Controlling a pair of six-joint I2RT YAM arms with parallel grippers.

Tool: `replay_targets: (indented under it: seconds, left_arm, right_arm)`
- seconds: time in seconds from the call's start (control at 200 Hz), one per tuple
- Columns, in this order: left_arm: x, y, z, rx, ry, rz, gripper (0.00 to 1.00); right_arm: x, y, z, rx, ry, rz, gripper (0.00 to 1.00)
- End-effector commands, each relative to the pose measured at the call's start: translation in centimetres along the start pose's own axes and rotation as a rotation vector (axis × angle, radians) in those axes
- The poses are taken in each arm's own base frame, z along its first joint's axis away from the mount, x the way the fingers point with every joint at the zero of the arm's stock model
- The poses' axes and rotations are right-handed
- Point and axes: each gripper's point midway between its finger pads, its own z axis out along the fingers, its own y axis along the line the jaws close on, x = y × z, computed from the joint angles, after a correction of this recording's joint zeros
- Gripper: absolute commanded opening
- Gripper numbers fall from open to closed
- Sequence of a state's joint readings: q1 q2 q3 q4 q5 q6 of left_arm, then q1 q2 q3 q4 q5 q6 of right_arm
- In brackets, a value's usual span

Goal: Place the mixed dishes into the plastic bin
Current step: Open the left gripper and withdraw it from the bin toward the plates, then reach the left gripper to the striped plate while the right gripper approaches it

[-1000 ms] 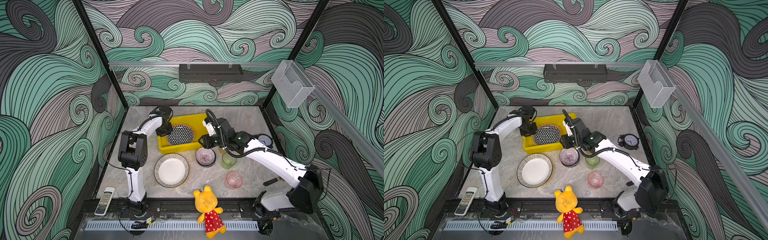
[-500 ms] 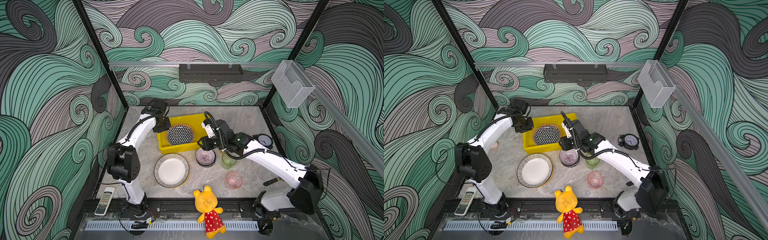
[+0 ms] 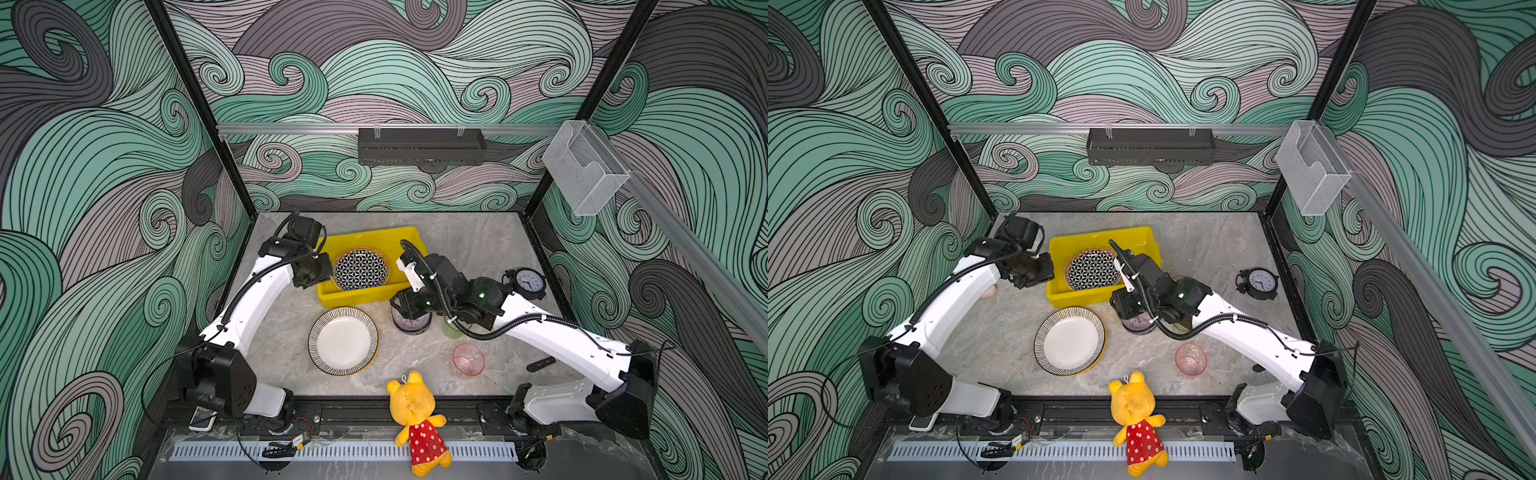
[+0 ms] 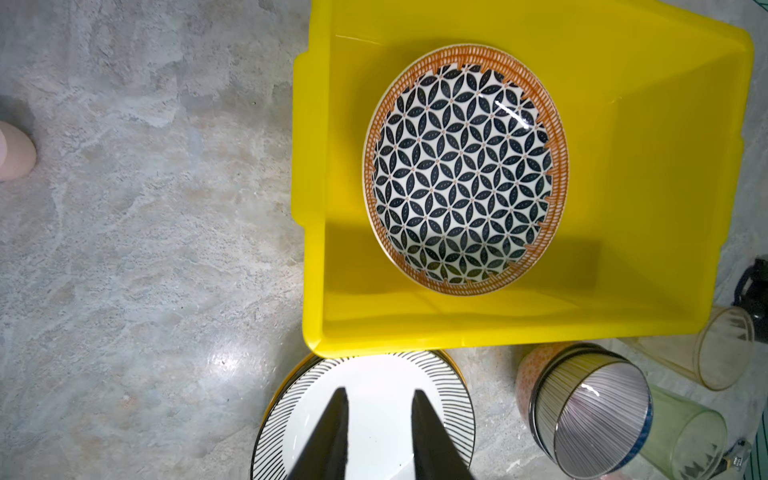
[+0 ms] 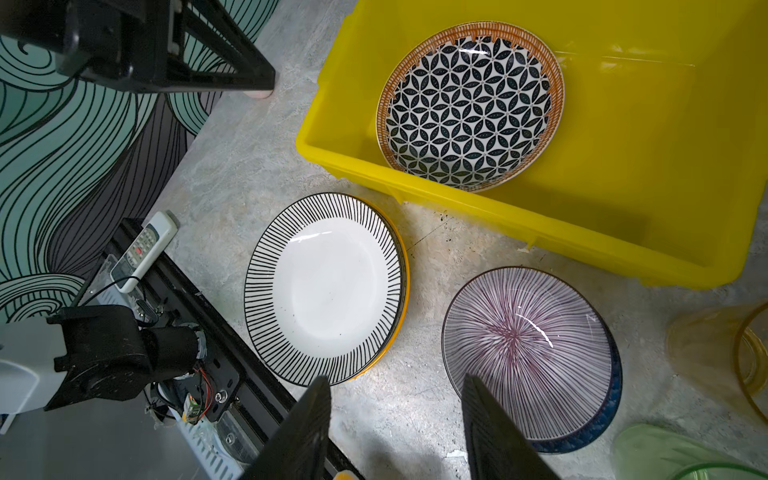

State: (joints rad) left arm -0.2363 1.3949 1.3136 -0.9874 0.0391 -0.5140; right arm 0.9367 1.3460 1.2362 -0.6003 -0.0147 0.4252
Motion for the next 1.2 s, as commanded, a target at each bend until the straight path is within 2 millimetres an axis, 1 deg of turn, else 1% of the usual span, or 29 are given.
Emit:
replay_targets:
  seconds: [0.0,0.11,0.225,0.325,0.415,0.6,0.731,0.926,1.086,1.196]
  left_arm:
    - [1.6,0.5,-1.8,0.014,0.006,0.022,0.3]
    - [3.0,1.2,-2.6,0.011,0.018,0.022,0.31]
    - [4.5,1.8,-3.3,0.017,0.029,0.019,0.31]
    - [5.9,2.6,-3.4,0.012,0.036,0.004,0.32]
    - [7.0,3.0,-3.4,0.021,0.042,-0.012,0.32]
    - [9.2,3.7,-3.9,0.039,0.051,-0.046,0.32]
    - [10.8,4.4,-3.6,0.04,0.068,-0.064,0.33]
    - [13.3,5.2,-2.2,0.036,0.099,-0.108,0.33]
    - [14.8,5.8,-1.7,0.034,0.104,-0.142,0.33]
    - [15.6,6.3,-1.7,0.03,0.096,-0.165,0.33]
  right_arm:
    - [0.0,-0.1,-1.1,0.032,-0.028,0.023,0.53]
    - [0.4,0.4,-0.8,0.023,-0.022,0.026,0.53]
    - [0.9,1.4,-0.5,0.009,-0.01,0.006,0.53]
    - [1.6,2.4,-0.2,-0.004,0.005,-0.016,0.53]
    - [2.6,3.1,0.2,0.003,0.031,-0.051,0.53]
    - [4.2,4.1,1.0,0.032,0.071,-0.104,0.53]
    - [4.9,4.3,1.6,0.042,0.084,-0.11,0.53]
    - [5.9,4.4,2.4,0.029,0.091,-0.098,0.53]
    - [6.9,4.0,3.0,0.036,0.105,-0.094,0.53]
    - [7.3,4.1,3.5,0.018,0.108,-0.081,0.53]
